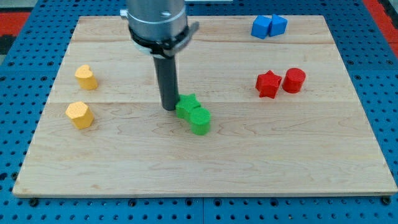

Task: Slide the green star and the green circle towards the bottom right

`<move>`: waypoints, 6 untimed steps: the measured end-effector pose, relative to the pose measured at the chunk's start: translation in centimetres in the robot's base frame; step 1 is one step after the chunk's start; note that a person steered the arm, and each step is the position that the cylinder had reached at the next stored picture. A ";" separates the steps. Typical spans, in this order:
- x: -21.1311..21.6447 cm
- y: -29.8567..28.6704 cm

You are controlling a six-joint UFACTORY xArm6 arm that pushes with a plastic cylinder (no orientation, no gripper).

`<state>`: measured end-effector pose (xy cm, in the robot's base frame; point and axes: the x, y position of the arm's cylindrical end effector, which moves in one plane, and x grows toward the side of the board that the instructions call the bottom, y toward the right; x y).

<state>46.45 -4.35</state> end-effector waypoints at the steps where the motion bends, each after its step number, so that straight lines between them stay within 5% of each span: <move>1: 3.1 2.2; 3: 6.7 4.5; 4: 5.5 -3.1; 6: 2.9 6.3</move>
